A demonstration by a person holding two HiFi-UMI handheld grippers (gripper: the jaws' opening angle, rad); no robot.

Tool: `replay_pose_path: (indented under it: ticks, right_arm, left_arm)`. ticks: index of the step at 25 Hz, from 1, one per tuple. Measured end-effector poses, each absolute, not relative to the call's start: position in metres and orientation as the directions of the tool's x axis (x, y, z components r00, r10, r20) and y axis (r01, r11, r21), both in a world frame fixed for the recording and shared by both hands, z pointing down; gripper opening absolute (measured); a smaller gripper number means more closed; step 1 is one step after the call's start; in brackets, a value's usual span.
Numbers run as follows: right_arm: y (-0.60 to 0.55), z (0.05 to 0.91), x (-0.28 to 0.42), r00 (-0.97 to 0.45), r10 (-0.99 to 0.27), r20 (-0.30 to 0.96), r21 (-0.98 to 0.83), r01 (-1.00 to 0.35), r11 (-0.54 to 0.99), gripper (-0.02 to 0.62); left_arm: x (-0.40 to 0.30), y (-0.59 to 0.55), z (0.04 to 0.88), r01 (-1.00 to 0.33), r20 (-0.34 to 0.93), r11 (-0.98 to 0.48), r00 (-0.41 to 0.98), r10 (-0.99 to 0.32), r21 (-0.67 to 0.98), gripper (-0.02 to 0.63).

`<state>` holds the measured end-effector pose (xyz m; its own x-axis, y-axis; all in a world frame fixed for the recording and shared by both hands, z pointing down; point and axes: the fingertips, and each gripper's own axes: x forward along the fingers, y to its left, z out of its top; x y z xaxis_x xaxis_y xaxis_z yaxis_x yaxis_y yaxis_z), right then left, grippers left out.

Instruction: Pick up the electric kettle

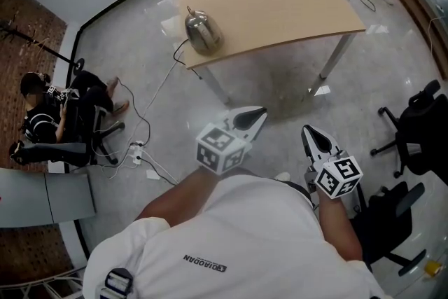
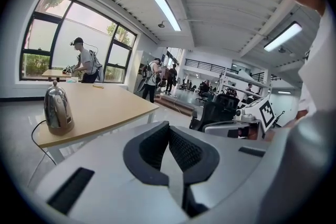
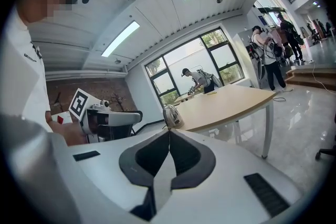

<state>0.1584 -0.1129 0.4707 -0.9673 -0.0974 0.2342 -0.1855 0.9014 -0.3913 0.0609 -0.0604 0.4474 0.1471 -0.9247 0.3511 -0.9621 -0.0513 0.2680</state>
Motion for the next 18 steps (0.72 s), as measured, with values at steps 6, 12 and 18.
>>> replay_pose_path:
  ticks: [6,12,18]
  right_arm:
    - [-0.102,0.468,0.130,-0.968,-0.089,0.236,-0.390,-0.178,0.904,0.021]
    - [-0.087,0.466,0.098,-0.969,-0.073,0.237,-0.390,-0.163,0.906,0.021]
    - [-0.073,0.464,0.063,-0.969,-0.046,0.244,-0.383,-0.140,0.913,0.021]
  left_arm:
    - [0.033,-0.047,0.444,-0.962,0.344,-0.035,0.131,-0.930,0.271,-0.005]
    - [0.002,-0.031,0.440,-0.960,0.333,-0.014,0.111,-0.936,0.279,-0.005]
    - [-0.032,-0.017,0.438,-0.958,0.320,0.008,0.087,-0.943,0.285,-0.005]
